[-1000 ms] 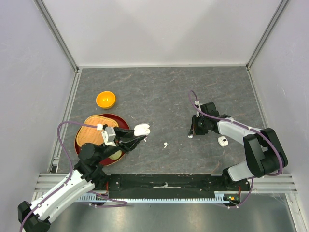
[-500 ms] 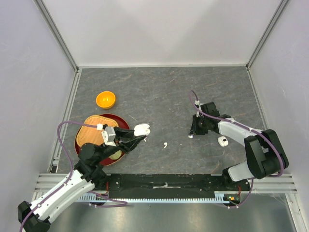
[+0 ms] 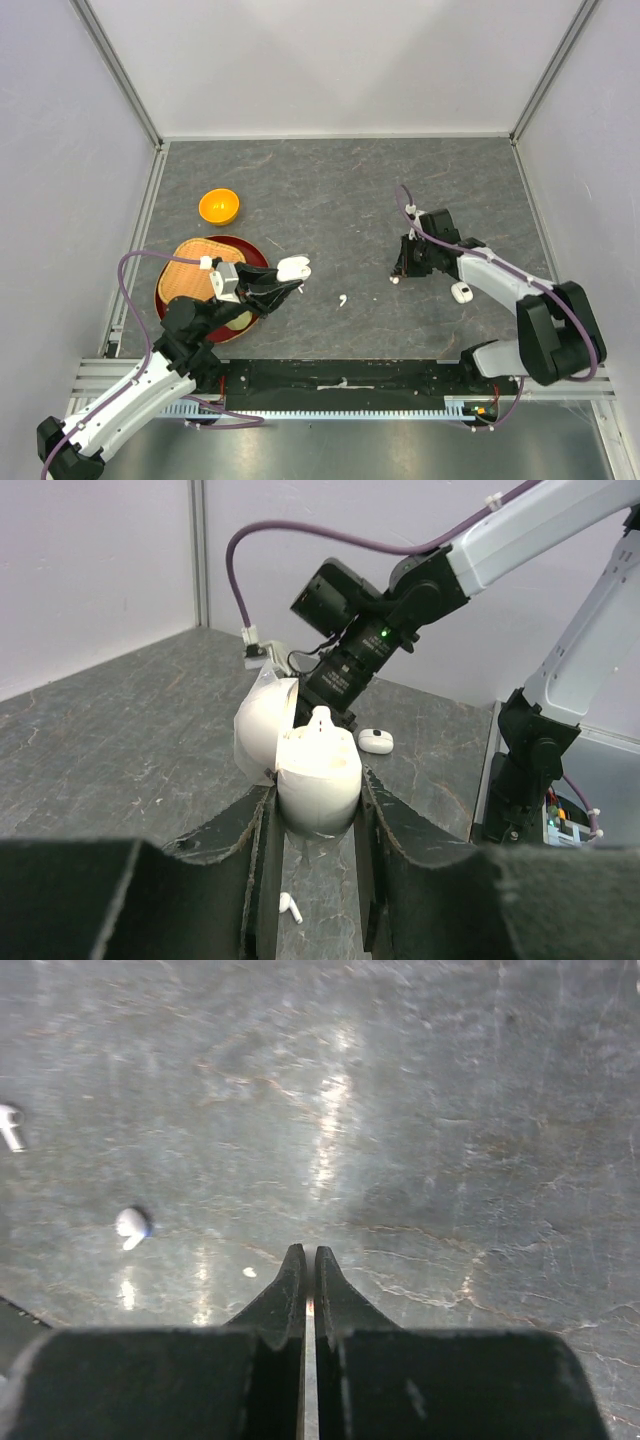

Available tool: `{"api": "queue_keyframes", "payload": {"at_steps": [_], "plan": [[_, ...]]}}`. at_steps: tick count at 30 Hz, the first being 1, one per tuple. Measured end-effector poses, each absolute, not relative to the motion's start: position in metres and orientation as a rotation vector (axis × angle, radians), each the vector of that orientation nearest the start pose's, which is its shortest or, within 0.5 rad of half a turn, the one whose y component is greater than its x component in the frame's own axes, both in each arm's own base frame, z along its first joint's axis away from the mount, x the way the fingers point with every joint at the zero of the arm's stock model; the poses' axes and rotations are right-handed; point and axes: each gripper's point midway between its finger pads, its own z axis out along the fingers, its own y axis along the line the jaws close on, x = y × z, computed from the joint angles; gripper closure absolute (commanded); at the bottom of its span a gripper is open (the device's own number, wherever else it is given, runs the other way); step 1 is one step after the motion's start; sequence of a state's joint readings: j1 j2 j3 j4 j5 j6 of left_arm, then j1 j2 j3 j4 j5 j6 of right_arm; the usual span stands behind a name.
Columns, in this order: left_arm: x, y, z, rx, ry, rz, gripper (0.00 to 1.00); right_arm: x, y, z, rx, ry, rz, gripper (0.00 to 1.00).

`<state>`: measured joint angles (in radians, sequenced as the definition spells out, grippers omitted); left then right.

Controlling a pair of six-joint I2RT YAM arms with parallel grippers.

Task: Insert the wireless bluetooth earbuds into the charging case
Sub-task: Pick up the earbud from the center of the board.

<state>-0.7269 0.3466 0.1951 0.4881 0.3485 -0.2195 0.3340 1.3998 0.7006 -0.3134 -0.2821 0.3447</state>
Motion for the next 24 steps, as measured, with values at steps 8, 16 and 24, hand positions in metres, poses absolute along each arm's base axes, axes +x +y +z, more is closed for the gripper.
{"api": "queue_keyframes", "payload": {"at_steps": [8, 16, 24], "plan": [[0.148, -0.224, 0.264, 0.632, 1.166, -1.027, 0.98, 0.261, 0.182, 0.119, -0.208, 2.356, 0.843, 1.00], [0.153, -0.229, 0.255, 0.644, 1.206, -1.031, 0.98, 0.248, 0.215, 0.215, -0.373, 2.027, 1.137, 1.00], [0.152, -0.239, 0.247, 0.678, 1.236, -1.074, 0.98, 0.206, 0.246, 0.310, -0.636, 1.674, 1.353, 1.00]]}}
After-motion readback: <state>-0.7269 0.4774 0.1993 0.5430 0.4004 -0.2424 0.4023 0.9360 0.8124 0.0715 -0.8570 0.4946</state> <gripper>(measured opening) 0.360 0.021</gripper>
